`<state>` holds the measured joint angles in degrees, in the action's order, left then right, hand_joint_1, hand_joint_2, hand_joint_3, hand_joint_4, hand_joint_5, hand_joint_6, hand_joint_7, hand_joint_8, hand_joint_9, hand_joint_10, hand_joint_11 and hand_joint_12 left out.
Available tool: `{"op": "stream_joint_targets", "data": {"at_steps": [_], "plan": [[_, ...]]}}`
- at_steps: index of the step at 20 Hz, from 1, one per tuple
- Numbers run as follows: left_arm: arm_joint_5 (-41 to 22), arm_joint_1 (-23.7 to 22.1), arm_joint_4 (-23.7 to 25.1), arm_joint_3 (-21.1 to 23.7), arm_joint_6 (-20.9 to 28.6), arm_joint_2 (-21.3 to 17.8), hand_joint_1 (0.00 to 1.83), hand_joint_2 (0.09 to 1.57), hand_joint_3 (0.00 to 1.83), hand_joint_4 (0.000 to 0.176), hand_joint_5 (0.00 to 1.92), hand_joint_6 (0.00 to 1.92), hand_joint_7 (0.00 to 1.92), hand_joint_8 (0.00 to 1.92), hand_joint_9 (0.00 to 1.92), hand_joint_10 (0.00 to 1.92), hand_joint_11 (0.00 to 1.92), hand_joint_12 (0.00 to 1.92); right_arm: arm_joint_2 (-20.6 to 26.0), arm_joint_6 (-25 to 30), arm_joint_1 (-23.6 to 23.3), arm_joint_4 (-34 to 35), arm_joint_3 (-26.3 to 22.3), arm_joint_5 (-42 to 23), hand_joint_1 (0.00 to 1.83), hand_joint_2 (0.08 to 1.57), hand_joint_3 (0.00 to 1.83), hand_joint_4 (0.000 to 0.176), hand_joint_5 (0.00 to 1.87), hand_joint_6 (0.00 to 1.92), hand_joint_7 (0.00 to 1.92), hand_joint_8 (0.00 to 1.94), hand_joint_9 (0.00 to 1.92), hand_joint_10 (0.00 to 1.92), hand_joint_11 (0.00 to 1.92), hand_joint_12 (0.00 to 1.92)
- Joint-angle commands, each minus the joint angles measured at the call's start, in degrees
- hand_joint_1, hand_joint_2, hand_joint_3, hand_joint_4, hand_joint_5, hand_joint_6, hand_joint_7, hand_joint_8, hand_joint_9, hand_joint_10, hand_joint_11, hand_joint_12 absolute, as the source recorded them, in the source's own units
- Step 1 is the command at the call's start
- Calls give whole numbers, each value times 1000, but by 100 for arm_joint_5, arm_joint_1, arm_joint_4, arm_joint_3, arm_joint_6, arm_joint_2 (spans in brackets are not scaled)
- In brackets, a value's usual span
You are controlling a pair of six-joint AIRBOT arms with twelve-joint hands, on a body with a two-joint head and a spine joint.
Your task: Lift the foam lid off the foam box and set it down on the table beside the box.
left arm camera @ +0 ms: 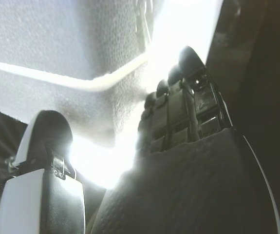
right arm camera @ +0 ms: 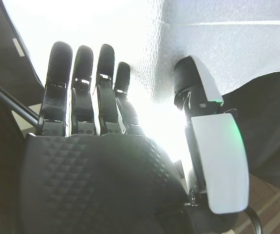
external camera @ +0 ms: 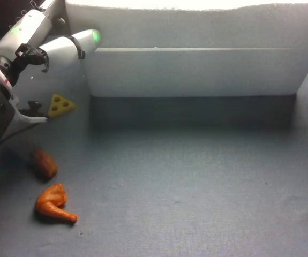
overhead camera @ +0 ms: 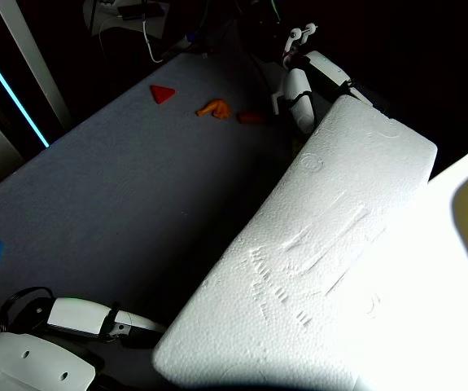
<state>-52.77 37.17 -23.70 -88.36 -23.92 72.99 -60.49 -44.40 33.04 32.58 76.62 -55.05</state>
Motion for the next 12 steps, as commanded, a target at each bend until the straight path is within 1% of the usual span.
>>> {"op": "stream_joint_targets", "data": {"at_steps": [1,2,3,4,5,6,7,8,9,10,11,12], "plan": [[-793,-18,201,44,39,-55,482,1193,0,12,161,26,117,4,133,26,0,936,59,82,-60,-310,-31,-690,645,1311,0,0,0,1416,19,1116,0,1380,0,1921],[-829,-13,211,61,37,-64,483,1190,0,15,162,21,113,1,137,27,0,978,69,83,-60,-321,-48,-713,652,1309,0,0,0,1293,11,1063,0,1334,0,1920],[-860,-13,229,79,28,-74,505,1183,0,11,170,22,113,1,125,22,0,981,83,84,-60,-339,-62,-733,630,1308,0,0,0,1144,10,784,0,1001,0,1706],[-894,-12,237,103,6,-93,508,1187,0,3,169,18,113,1,124,22,0,1005,98,87,-60,-365,-75,-769,620,1312,1,0,0,1082,45,692,0,971,0,1707],[-909,-13,244,118,-7,-108,511,1184,0,0,165,13,117,2,140,29,0,1094,100,87,-60,-383,-83,-792,605,1309,0,0,0,1051,73,675,0,1000,0,1697],[-921,-22,253,132,-30,-121,510,1179,0,2,162,11,115,1,131,25,0,1110,100,87,-60,-407,-91,-811,599,1306,0,0,0,985,104,798,0,1250,0,1862],[-947,-27,262,143,-34,-129,510,1174,0,3,165,12,115,0,129,24,0,1112,100,87,-60,-440,-93,-812,610,1309,0,0,0,948,67,856,0,1268,0,1871],[-968,-32,274,151,-34,-135,492,1174,0,4,154,7,108,0,130,25,0,1115,100,87,-60,-465,-94,-817,604,1310,1,0,0,785,28,631,0,920,0,1585],[-989,-37,291,163,-45,-143,484,1174,0,5,151,5,106,0,128,24,0,1134,100,87,-60,-496,-99,-833,607,1298,0,0,0,767,35,448,0,627,0,1333],[-1022,-41,311,180,-47,-153,486,1168,0,13,156,5,102,0,119,19,0,1082,100,87,-60,-527,-118,-868,584,1283,0,0,0,653,24,271,0,408,0,1133],[-1056,-43,327,203,-53,-168,496,1162,0,29,138,7,67,4,83,3,0,948,100,87,-61,-555,-144,-911,589,1283,0,0,0,463,45,205,0,470,0,1263],[-1117,-44,351,243,-63,-196,491,1162,0,37,131,4,34,5,43,4,0,793,130,87,-63,-592,-180,-957,588,1276,0,0,0,384,43,167,0,481,0,1389]]}}
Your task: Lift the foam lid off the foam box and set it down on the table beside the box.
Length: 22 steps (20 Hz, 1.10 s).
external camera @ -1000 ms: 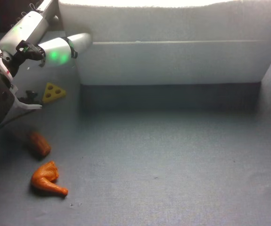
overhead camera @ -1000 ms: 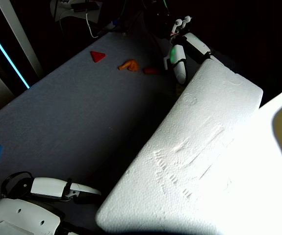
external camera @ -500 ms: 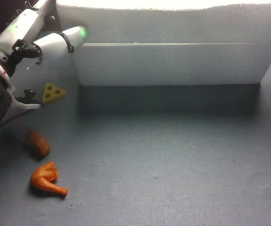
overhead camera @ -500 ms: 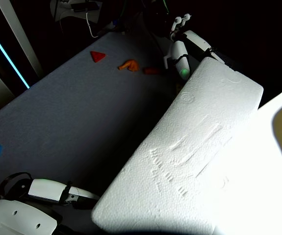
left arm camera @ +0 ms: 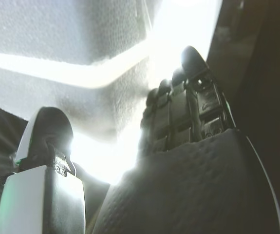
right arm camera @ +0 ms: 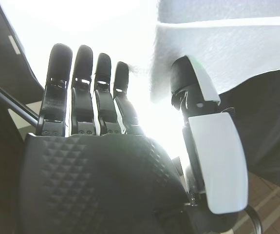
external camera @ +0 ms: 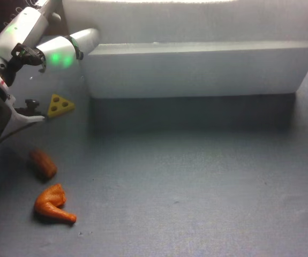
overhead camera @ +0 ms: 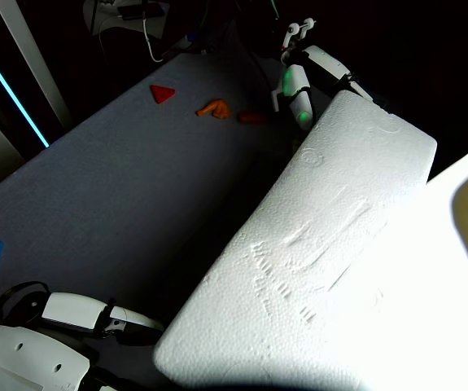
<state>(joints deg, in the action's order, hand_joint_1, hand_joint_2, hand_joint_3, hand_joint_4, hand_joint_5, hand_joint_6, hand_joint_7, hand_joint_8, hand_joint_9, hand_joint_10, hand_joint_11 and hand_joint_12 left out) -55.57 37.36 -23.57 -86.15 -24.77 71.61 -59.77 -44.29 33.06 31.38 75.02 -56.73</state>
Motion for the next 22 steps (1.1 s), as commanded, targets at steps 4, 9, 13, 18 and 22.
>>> {"op": "stream_joint_targets", "data": {"at_steps": [4,9,13,18,22], "plan": [[-957,-71,391,109,-29,-130,491,1151,0,33,135,3,30,1,40,5,0,709,121,71,-105,-587,-95,-876,548,1291,1,0,0,306,117,191,0,845,0,1829],[-1192,-33,498,293,-45,-254,499,1154,0,29,128,0,34,2,22,3,0,675,212,71,-106,-715,-277,-1080,559,1299,0,0,0,438,72,293,0,865,0,1805],[-1494,77,611,593,-125,-478,472,1157,0,46,78,0,5,0,8,0,0,745,442,52,-3,-837,-576,-1373,493,1326,1,16,0,271,13,22,0,38,0,966],[-1766,287,747,977,-247,-810,433,1149,0,19,18,3,0,0,0,0,0,1012,703,-9,146,-987,-924,-1606,535,1314,0,0,0,216,69,236,0,723,0,1538],[-1905,450,830,1180,-262,-969,424,1144,0,20,27,2,0,0,0,0,0,702,868,-59,344,-1070,-1191,-1791,585,1309,3,0,0,188,37,235,12,537,0,1302]]}}
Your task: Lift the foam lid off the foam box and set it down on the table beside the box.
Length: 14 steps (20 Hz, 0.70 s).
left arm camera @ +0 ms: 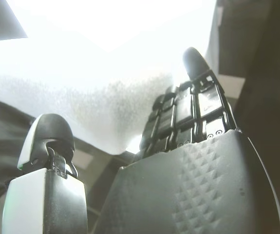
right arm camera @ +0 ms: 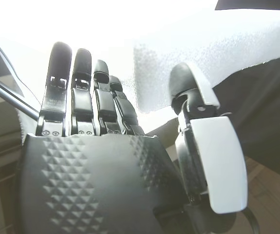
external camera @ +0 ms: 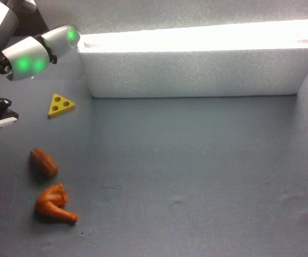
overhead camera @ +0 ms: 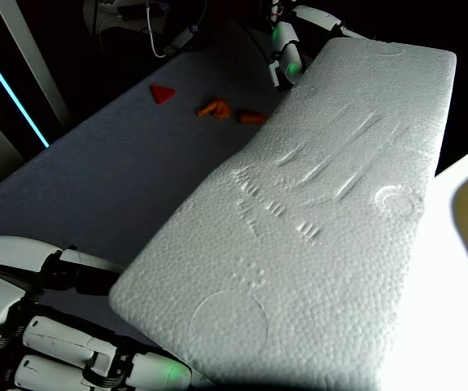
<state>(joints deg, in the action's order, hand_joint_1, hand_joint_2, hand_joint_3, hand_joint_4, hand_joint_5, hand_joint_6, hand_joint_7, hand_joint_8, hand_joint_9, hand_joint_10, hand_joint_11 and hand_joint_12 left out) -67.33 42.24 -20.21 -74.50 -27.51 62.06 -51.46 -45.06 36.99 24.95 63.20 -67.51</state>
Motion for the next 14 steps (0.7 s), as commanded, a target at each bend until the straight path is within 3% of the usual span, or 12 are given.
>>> {"op": "stream_joint_targets", "data": {"at_steps": [1,3,5,6,7,8,9,10,11,12,14], "plan": [[-751,3,521,67,0,-53,424,1144,0,20,27,2,0,0,0,0,0,702,75,16,6,-438,-59,-749,585,1309,3,0,0,188,37,235,12,537,0,1302],[-851,90,554,201,-36,-145,393,1145,0,24,10,6,0,0,0,0,0,550,166,16,140,-440,-196,-859,543,1310,2,0,7,79,59,55,12,315,0,879],[-923,167,596,332,-63,-226,342,1140,0,30,0,0,0,0,0,0,0,282,259,14,281,-440,-329,-994,552,1307,0,0,45,48,100,13,58,326,0,1136],[-960,217,613,411,-85,-278,341,1134,0,38,0,0,0,0,0,0,0,211,295,14,352,-449,-386,-1031,534,1269,0,0,57,53,139,26,105,414,0,1397],[-1003,279,619,484,-117,-324,359,1134,0,46,0,0,0,0,0,0,0,152,330,10,424,-462,-437,-1053,527,1251,0,0,60,64,143,26,20,709,0,1588],[-1020,355,666,586,-143,-403,358,1133,0,52,0,0,0,0,0,0,0,58,380,8,507,-464,-507,-1083,528,1240,0,0,65,72,148,30,3,784,0,1660],[-1041,419,690,677,-167,-473,356,1135,1,47,0,0,0,0,0,0,0,11,439,8,576,-479,-581,-1127,527,1231,0,0,71,79,138,26,0,713,0,1653],[-1074,472,705,746,-186,-527,350,1128,0,60,0,0,0,0,0,0,0,1,493,8,639,-504,-648,-1170,482,1224,0,8,67,85,155,34,0,646,0,1614],[-1092,517,741,811,-191,-577,353,1129,0,62,0,0,0,0,0,0,0,0,556,8,706,-545,-722,-1207,469,1238,1,20,71,98,178,48,0,701,0,1595],[-1092,567,807,891,-193,-638,342,1134,0,65,0,0,0,0,0,0,0,0,638,8,787,-632,-835,-1238,478,1263,0,5,13,260,157,74,0,701,0,1594],[-1121,647,884,1017,-207,-731,342,1130,0,51,0,0,0,0,0,0,0,0,714,8,914,-727,-953,-1298,510,1271,0,0,0,333,112,164,0,719,0,1639]]}}
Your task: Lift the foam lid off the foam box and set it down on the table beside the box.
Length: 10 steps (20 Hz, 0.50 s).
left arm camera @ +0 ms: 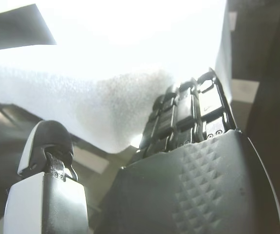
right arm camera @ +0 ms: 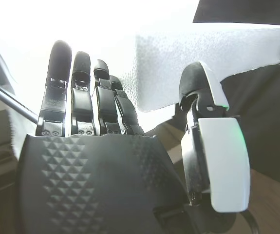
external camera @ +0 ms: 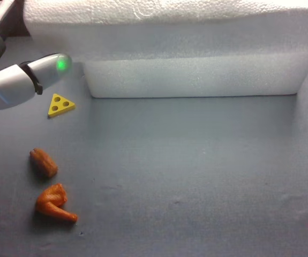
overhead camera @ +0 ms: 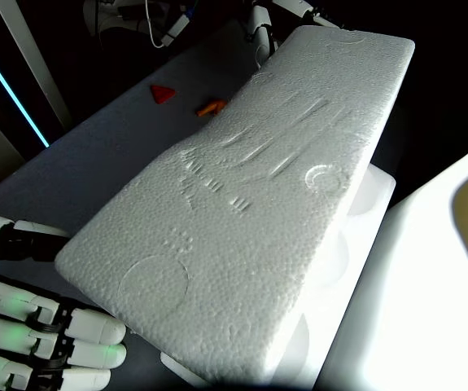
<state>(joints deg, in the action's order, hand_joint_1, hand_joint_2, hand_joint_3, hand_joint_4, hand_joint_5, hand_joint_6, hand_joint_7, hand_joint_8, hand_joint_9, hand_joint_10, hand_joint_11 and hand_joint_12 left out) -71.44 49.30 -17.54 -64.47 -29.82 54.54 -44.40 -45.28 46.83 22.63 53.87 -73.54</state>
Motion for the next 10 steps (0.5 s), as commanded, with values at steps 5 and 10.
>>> {"op": "stream_joint_targets", "data": {"at_steps": [5,10], "plan": [[-847,139,774,350,-56,-241,471,1163,6,50,13,4,0,0,0,0,36,23,218,36,292,-610,-323,-875,491,1302,13,0,0,274,0,471,0,849,0,1735],[-967,361,835,553,-56,-325,460,1162,1,31,0,0,0,0,0,0,0,2,290,139,648,-660,-513,-1057,502,1335,10,0,0,204,0,269,0,594,0,1471]]}}
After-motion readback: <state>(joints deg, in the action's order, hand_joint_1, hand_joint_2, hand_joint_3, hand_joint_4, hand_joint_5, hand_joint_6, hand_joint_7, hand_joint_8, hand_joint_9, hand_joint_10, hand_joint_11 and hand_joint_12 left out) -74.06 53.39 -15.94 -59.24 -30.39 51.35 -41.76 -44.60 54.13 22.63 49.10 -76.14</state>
